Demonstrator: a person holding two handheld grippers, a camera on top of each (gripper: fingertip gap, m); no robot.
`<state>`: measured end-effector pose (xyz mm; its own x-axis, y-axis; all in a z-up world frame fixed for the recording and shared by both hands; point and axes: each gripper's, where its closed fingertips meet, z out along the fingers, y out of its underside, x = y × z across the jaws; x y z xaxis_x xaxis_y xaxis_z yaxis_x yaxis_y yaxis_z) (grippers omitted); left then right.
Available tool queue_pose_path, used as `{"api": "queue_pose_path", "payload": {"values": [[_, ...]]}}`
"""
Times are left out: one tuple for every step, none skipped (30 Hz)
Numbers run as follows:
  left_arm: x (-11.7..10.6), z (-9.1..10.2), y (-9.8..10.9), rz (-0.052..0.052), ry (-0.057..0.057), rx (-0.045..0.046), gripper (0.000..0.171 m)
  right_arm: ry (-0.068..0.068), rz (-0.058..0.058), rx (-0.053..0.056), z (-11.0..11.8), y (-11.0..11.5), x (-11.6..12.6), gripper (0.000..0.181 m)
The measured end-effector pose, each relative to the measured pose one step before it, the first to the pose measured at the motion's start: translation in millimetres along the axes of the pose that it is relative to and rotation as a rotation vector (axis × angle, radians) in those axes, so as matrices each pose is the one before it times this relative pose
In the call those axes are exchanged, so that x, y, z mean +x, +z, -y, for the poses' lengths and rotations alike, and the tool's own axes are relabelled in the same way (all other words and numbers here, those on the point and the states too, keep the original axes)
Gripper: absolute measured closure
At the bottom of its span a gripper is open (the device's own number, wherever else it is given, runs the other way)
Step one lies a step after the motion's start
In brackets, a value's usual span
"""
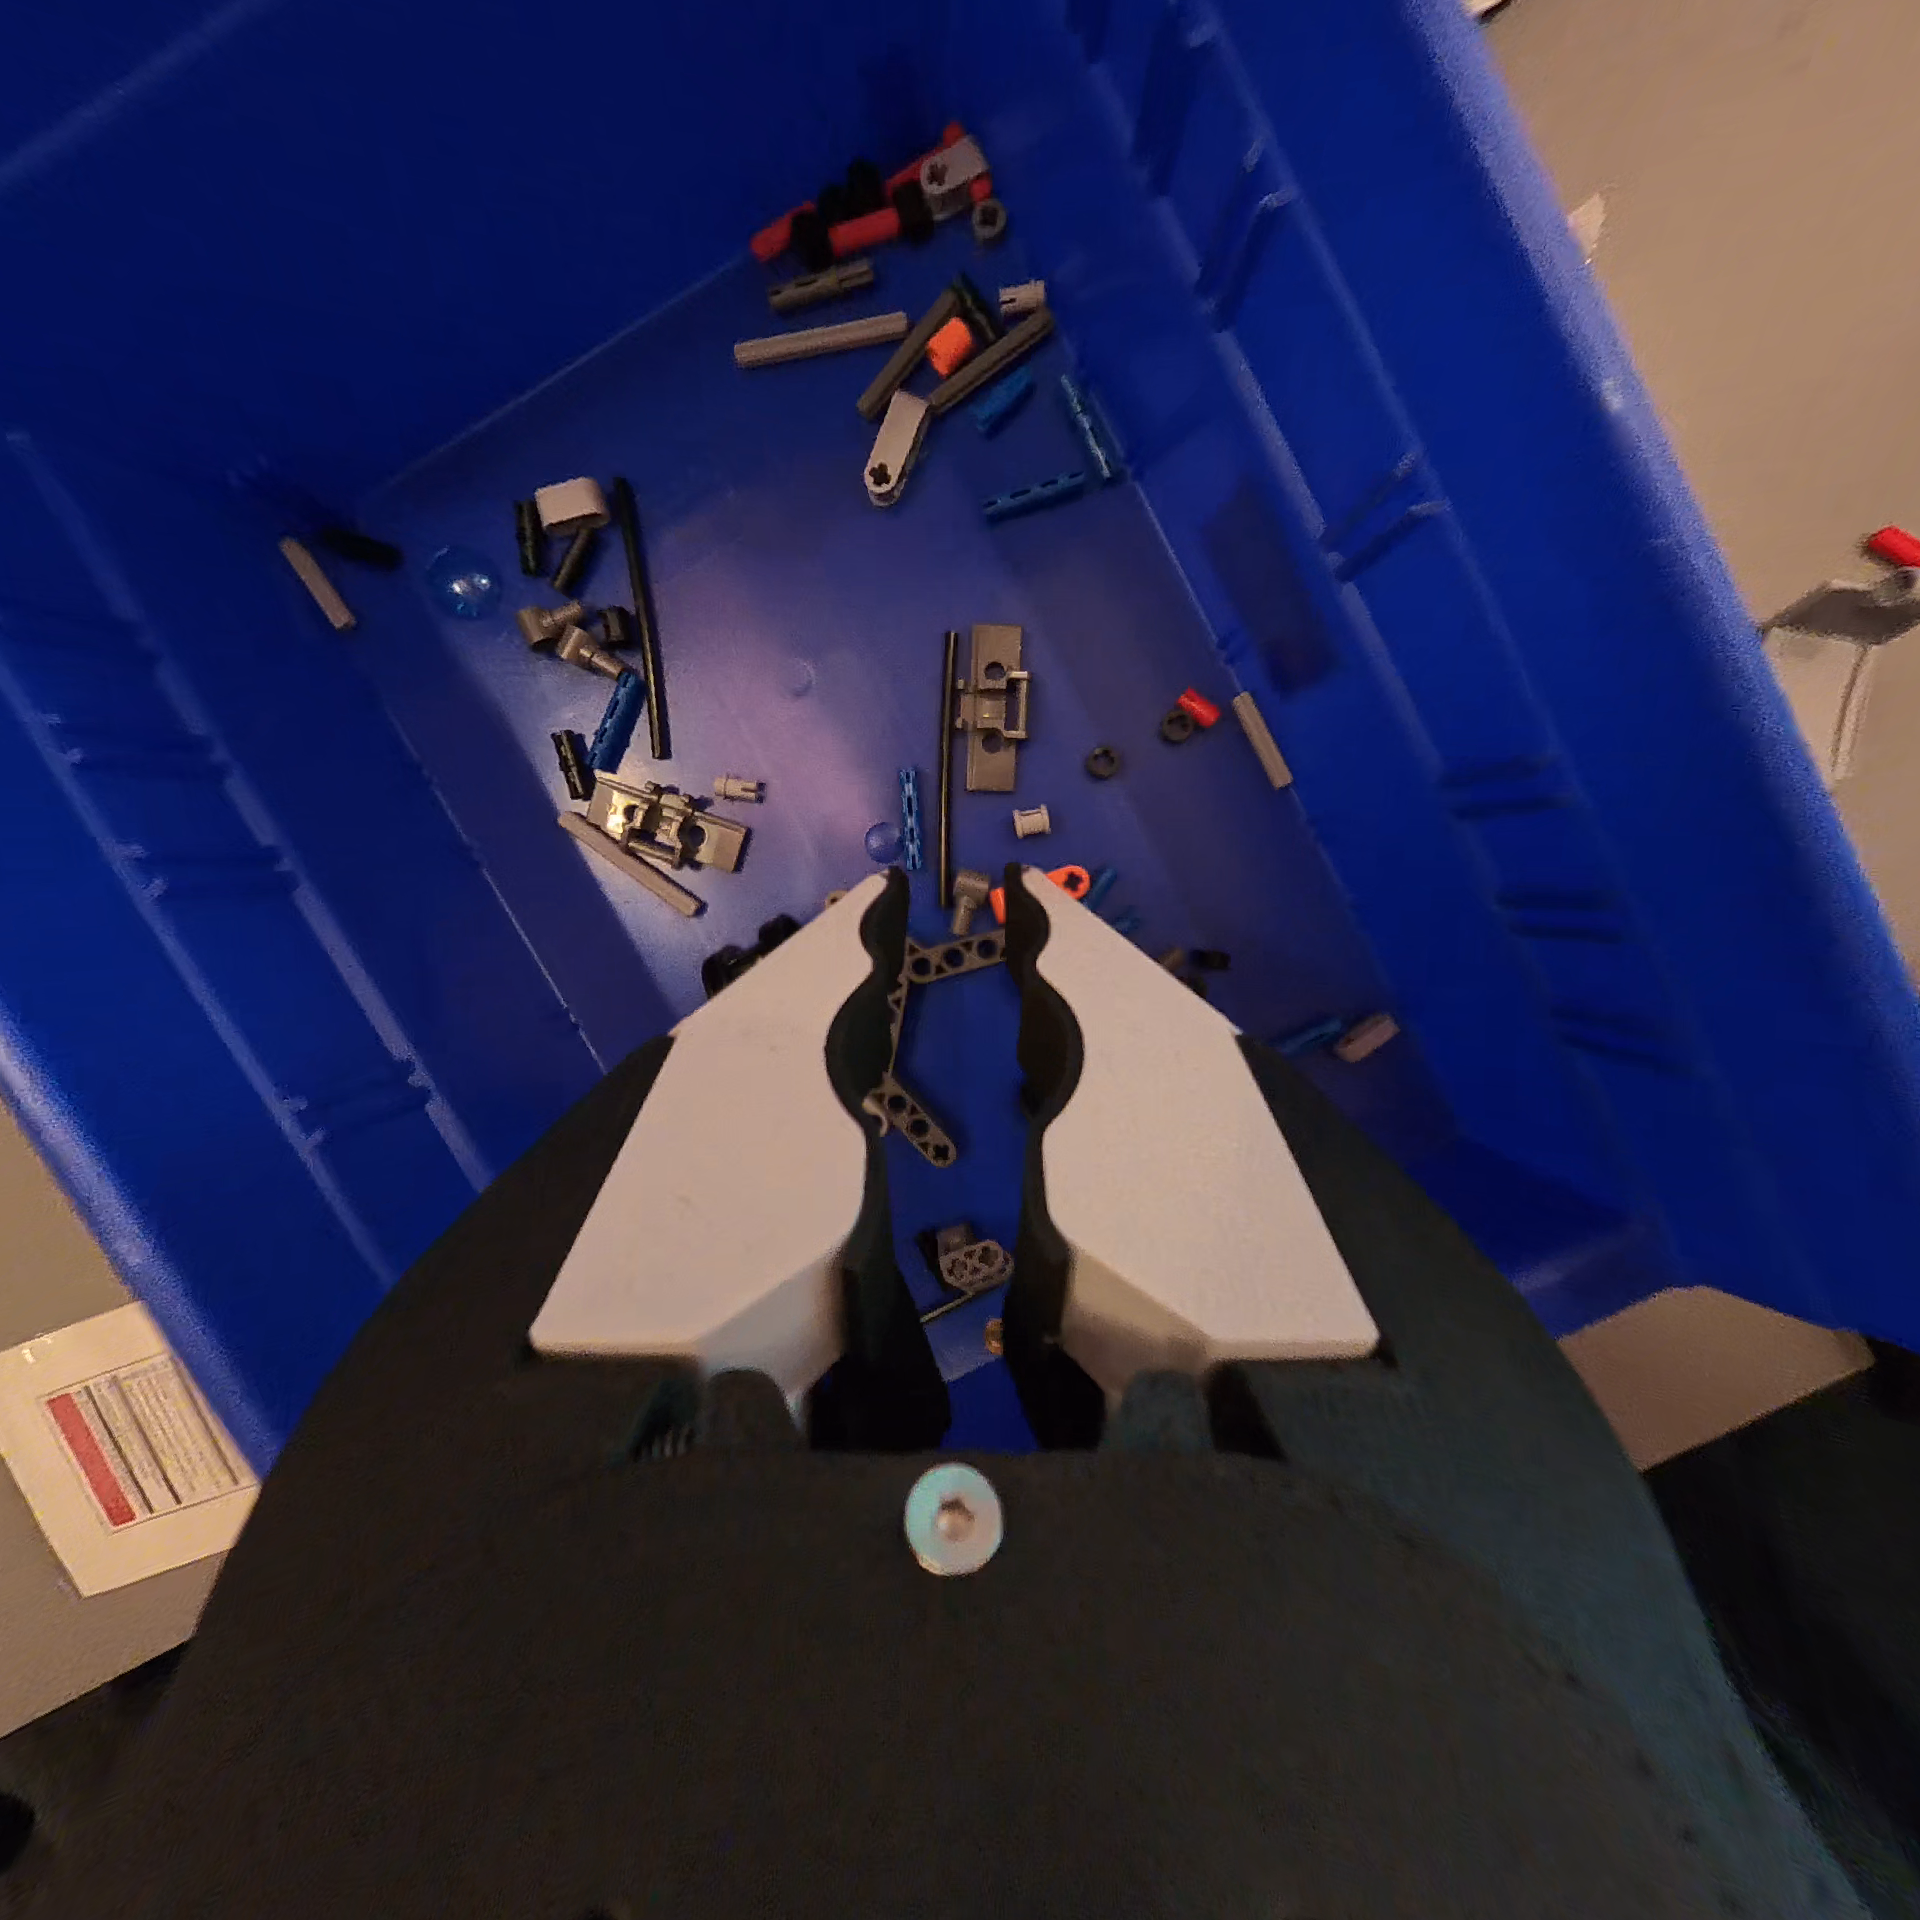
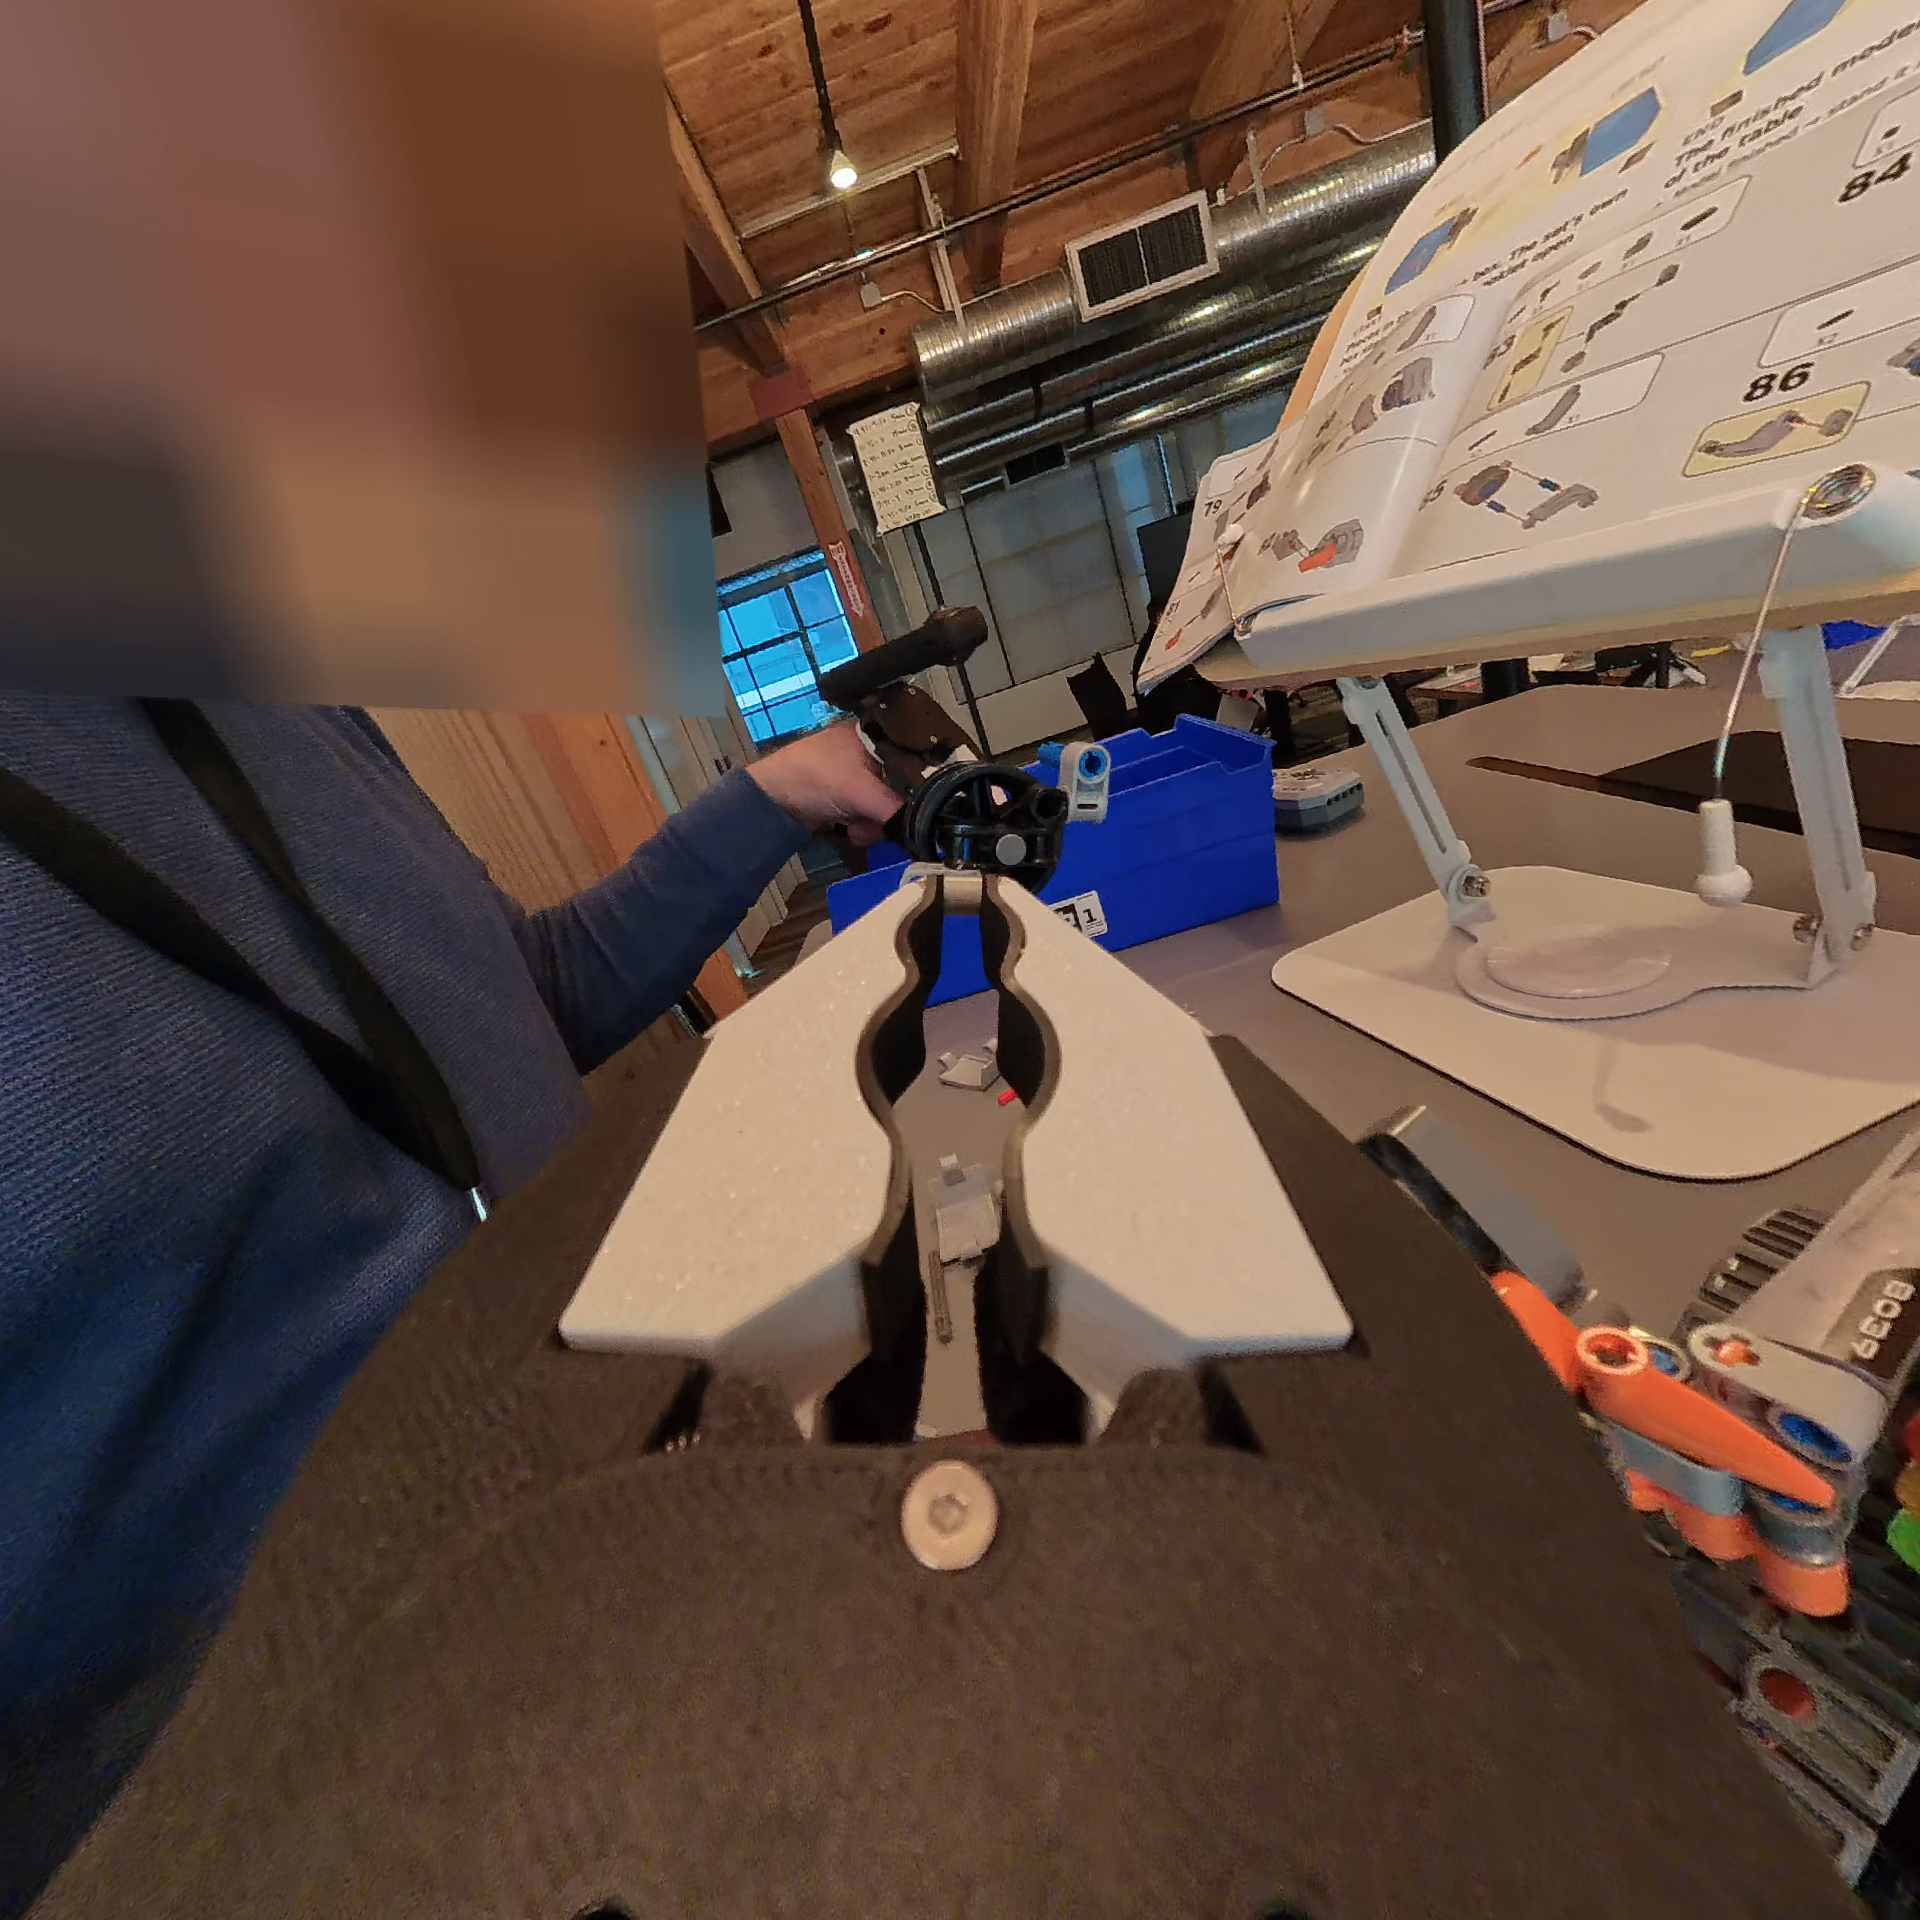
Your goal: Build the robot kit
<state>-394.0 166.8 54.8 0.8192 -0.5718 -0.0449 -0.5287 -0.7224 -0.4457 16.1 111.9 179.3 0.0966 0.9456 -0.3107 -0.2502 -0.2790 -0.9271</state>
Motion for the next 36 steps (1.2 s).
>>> {"api": "queue_pose_path", "payload": {"values": [[-2.94,-0.98,5.09,0.0049,-0.0037,-0.01396,0.155,-0.0001,-0.0054,0.0002,-0.03,0.23,2.02,0.177],[-5.47,-1.22,4.98,0.0236,0.0005,-0.01522,0.154,-0.0008,-0.0030,-0.0017,-0.27,0.60,1.52,0.177],[-2.67,-0.08,4.64,0.0090,0.0030,-0.00779,0.154,0.0001,-0.0030,-0.0022,-0.57,0.84,1.57,0.177],[-0.97,-0.52,4.40,-0.0004,-0.0026,-0.01174,0.154,0.0017,-0.0013,-0.0016,-0.74,0.91,1.08,0.177],[-1.59,-0.36,4.27,0.0064,0.0002,-0.01220,0.154,0.0026,0.0015,-0.0031,-1.22,0.94,0.57,0.177],[1.10,0.56,3.56,-0.0096,0.0035,-0.00517,0.154,0.0008,0.0000,-0.0067,-1.71,1.06,0.53,0.177],[1.46,2.21,2.17,-0.0106,0.0010,0.00547,0.155,-0.0013,-0.0012,-0.0075,-1.53,0.80,0.27,0.177],[-1.51,1.09,1.55,0.0080,-0.0007,-0.00225,0.156,0.0002,0.0014,-0.0037,-0.90,0.40,0.00,0.177],[-0.15,-0.69,2.16,-0.0007,0.0049,-0.01307,0.156,0.0009,0.0018,0.0008,0.00,0.14,-0.28,0.177],[1.89,-1.31,2.71,-0.0154,0.0007,-0.01553,0.156,-0.0007,-0.0004,0.0010,0.24,-0.13,0.00,0.177],[-0.80,-1.45,2.72,-0.0012,-0.0107,-0.01569,0.156,-0.0022,-0.0006,-0.0004,0.20,-0.32,-0.11,0.177],[-2.97,-3.00,2.48,0.0131,-0.0054,-0.02205,0.156,-0.0019,-0.0005,0.0009,0.29,-0.54,0.04,0.177],[-0.54,-2.64,1.84,-0.0016,-0.0009,-0.01631,0.157,0.0001,0.0012,0.0029,0.60,-0.60,-0.40,0.177],[1.17,1.18,0.15,-0.0150,-0.0075,0.00894,0.161,-0.0003,0.0016,0.0034,0.51,-0.70,-0.36,0.177],[-0.64,0.84,0.20,-0.0014,-0.0098,0.00728,0.161,-0.0006,0.0008,0.0023,0.47,-0.56,-0.41,0.177],[1.12,-0.40,0.65,-0.0103,-0.0033,0.00138,0.165,-0.0004,0.0004,0.0010,0.35,-0.51,-0.09,0.177],[0.23,0.95,0.04,-0.0020,0.0001,0.01142,0.169,-0.0005,0.0012,0.0011,0.32,-0.30,-0.21,0.177],[-0.14,0.30,0.02,0.0002,-0.0026,0.00610,0.169,-0.0006,0.0020,0.0010,0.31,-0.12,-0.47,0.177],[-0.16,0.12,-0.04,-0.0011,-0.0052,0.00573,0.169,-0.0015,0.0014,0.0003,0.12,0.11,-0.45,0.177],[-0.01,-0.26,-0.77,0.0010,-0.0029,0.00452,0.169,-0.0020,0.0014,-0.0016,-0.08,0.39,-0.61,0.177],[-0.45,0.42,-2.40,0.0097,-0.0023,0.00890,0.169,-0.0030,0.0015,-0.0027,-0.17,0.49,-0.91,0.177],[0.47,1.74,-4.69,0.0121,0.0047,0.01587,0.169,-0.0034,0.0007,-0.0025,0.02,0.53,-0.92,0.177],[3.25,3.04,-6.70,-0.0011,0.0058,0.02172,0.169,-0.0051,0.0006,-0.0020,0.22,0.45,-1.12,0.177],[3.11,5.08,-9.27,0.0041,0.0050,0.03155,0.169,-0.0065,0.0021,-0.0008,0.67,0.37,-1.49,0.177],[2.77,7.28,-12.26,0.0125,0.0067,0.04105,0.169,-0.0065,0.0034,0.0012,1.09,0.12,-1.85,0.177],[4.94,8.84,-14.47,0.0034,0.0052,0.04402,0.169,-0.0075,0.0037,0.0019,1.48,0.01,-2.07,0.177],[6.99,12.65,-16.71,0.0016,0.0120,0.05945,0.169,-0.0087,0.0030,0.0003,1.38,-0.11,-2.22,0.177],[10.69,15.44,-17.11,-0.0106,0.0199,0.06531,0.169,-0.0094,0.0000,0.0003,1.37,-0.42,-1.78,0.177],[18.08,16.97,-14.88,-0.0351,0.0452,0.06182,0.169,-0.0079,-0.0012,0.0014,1.56,-0.62,-1.46,0.177],[23.52,17.42,-10.13,-0.0470,0.0551,0.04817,0.169,-0.0061,0.0000,0.0015,1.28,-0.76,-1.44,0.177],[25.92,16.51,-3.28,-0.0485,0.0521,0.02819,0.169,-0.0043,0.0006,0.0014,1.18,-0.97,-1.38,0.177],[27.38,13.36,3.50,-0.0484,0.0659,0.00919,0.170,-0.0047,0.0014,0.0014,1.02,-1.22,-1.50,0.177],[24.66,10.24,8.25,-0.0388,0.0591,-0.00453,0.170,-0.0061,0.0009,-0.0004,0.73,-1.26,-1.43,0.177],[21.37,10.18,11.13,-0.0346,0.0371,0.00401,0.170,-0.0062,-0.0012,-0.0018,0.59,-1.55,-1.10,0.177],[24.05,8.98,13.18,-0.0658,0.0260,0.01141,0.170,-0.0038,-0.0009,-0.0003,0.69,-1.67,-1.15,0.177],[21.51,4.20,14.95,-0.0683,0.0194,-0.00312,0.170,-0.0020,0.0033,0.0021,0.75,-1.55,-1.69,0.177]]}}
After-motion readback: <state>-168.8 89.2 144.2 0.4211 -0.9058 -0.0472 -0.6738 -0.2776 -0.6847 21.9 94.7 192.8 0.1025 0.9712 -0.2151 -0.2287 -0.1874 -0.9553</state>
